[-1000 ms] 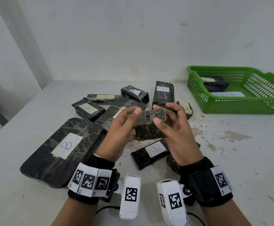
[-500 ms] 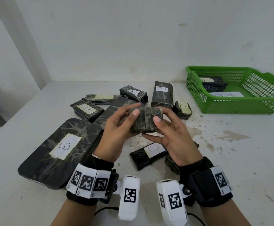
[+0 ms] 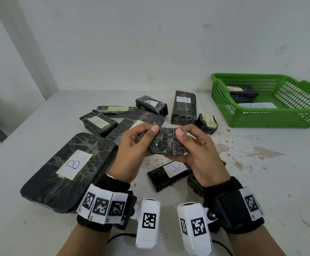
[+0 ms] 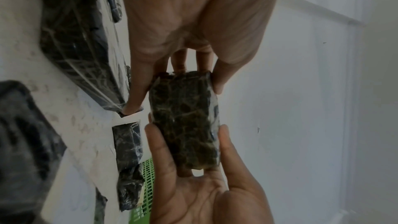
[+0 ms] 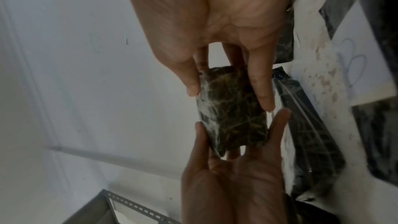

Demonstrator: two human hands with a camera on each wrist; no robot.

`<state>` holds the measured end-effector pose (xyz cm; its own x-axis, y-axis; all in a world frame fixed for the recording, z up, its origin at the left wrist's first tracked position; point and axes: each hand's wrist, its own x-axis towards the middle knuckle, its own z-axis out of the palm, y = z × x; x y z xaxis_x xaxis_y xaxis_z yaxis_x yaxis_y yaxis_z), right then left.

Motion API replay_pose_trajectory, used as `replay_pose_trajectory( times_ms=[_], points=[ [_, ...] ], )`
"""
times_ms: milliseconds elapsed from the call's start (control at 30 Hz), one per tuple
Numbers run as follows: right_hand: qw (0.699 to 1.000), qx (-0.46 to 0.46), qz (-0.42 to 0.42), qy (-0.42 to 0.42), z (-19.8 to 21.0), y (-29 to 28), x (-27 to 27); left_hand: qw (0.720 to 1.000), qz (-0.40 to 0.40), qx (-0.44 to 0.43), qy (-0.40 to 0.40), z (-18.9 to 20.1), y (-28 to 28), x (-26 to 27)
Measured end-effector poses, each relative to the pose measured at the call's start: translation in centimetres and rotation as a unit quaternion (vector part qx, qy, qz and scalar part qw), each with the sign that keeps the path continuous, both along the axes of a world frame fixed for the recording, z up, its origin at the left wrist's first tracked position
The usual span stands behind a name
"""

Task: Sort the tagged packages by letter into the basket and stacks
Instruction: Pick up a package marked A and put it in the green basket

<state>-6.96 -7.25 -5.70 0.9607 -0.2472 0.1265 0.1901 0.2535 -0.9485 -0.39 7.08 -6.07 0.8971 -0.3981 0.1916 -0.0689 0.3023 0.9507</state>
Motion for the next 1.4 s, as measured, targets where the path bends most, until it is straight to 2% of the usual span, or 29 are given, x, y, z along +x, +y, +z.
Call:
replay_pose_trajectory(
  times_ms=[100, 267, 367, 533, 733, 833, 967, 1100, 1267, 1400],
  points=[
    [1.0, 0.0, 0.0, 0.007, -0.2, 0.4, 0.1, 1.0, 0.003, 0.004, -0.006, 0.0, 0.0, 0.1],
    [0.999, -0.003, -0.047, -0.002, -0.2, 0.4, 0.0, 0.999, -0.043, 0.005, -0.02, 0.1, -0.1, -0.2],
    [0.998, -0.001, -0.056, -0.003, -0.2, 0.5, 0.1, 0.999, -0.034, 0.0, -0.022, 0.0, -0.1, -0.3],
    [0.999, -0.014, -0.013, 0.027, -0.3, 0.5, 0.1, 1.0, -0.005, 0.001, 0.003, 0.1, -0.2, -0.3],
    [0.999, -0.027, -0.039, -0.002, 0.0, 0.1, -0.1, 0.999, -0.04, 0.008, -0.013, 0.6, 0.2, -0.4],
    [1.0, -0.027, -0.007, 0.011, 0.1, 0.0, 0.0, 0.999, -0.016, 0.016, -0.024, 0.4, 0.2, -0.3],
    [0.999, -0.001, 0.04, 0.013, 0.2, -0.2, 0.0, 1.0, 0.002, 0.009, 0.001, 0.4, 0.5, 0.1],
    [1.0, 0.016, 0.027, 0.0, 0.2, -0.2, 0.0, 0.999, -0.041, 0.008, 0.006, 0.5, 0.9, 0.4],
    [0.999, 0.01, 0.042, 0.01, 0.3, -0.1, -0.1, 1.0, -0.019, 0.009, -0.017, 0.2, 0.9, 0.6],
    [1.0, 0.007, 0.007, 0.004, 0.2, -0.1, -0.1, 0.998, -0.062, 0.021, -0.009, 0.0, 0.9, 0.6]
  ],
)
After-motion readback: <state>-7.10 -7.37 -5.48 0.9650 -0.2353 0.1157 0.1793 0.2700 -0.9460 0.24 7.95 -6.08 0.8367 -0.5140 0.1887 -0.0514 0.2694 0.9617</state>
